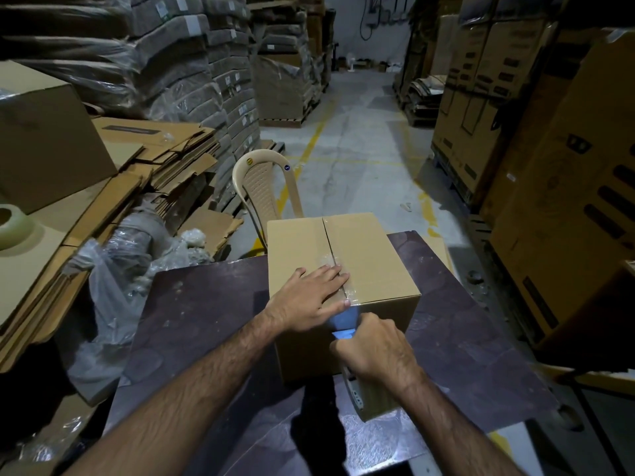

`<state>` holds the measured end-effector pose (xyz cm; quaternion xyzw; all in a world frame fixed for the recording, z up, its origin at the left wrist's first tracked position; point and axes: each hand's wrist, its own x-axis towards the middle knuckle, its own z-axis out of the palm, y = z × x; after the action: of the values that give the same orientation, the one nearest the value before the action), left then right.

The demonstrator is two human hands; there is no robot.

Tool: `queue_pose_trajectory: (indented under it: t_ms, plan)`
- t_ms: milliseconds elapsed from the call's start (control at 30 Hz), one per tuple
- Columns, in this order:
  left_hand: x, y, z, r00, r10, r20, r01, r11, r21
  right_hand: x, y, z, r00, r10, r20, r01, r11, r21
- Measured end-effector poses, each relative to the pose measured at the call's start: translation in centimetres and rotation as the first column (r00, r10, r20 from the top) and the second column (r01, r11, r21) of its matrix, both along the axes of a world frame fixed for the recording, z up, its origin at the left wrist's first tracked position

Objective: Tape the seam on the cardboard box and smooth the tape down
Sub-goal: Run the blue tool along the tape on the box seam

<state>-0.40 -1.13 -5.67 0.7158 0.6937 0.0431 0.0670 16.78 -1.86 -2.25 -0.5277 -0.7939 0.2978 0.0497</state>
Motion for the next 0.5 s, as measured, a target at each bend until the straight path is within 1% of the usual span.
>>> queue_pose_trajectory:
  t_ms: [133,200,233,333,367,433,500]
  plan:
    - [0.1,-0.1,0.1,0.999,0.013,0.030,-0.013,1.000,-0.001,-0.2,0.1,0.4,1.000,-0.003,0.015,0.003,1.000,-0.005]
    - [0.1,0.0,0.2,0.999,0.013,0.044,-0.014,1.000,0.016,-0.1,0.2,0.1,1.000,-0.014,0.018,0.015,0.999,-0.034]
    - [0.1,-0.1,0.2,0.999,0.014,0.051,-0.015,1.000,0.023,0.3,0.2,-0.5,0.999,-0.013,0.043,0.016,0.998,-0.055]
    - [0.1,-0.6,-0.1,0.995,0.031,0.090,-0.036,0.997,0.061,2.3,-2.1,-5.5,0.975,0.024,0.222,0.015,0.985,-0.172]
    - [-0.1,-0.4,0.2,0.996,0.045,0.078,-0.051,0.996,0.076,2.6,-3.0,-6.6,0.969,0.019,0.247,0.032,0.979,-0.200]
    - [-0.3,0.0,0.3,0.994,0.051,0.092,-0.059,0.995,0.084,3.4,-4.0,-7.9,0.973,-0.005,0.231,0.056,0.975,-0.216]
    - [-0.1,0.1,0.2,0.994,0.050,0.097,-0.056,0.996,0.070,3.6,-3.7,-7.5,0.983,-0.068,0.173,0.098,0.980,-0.173]
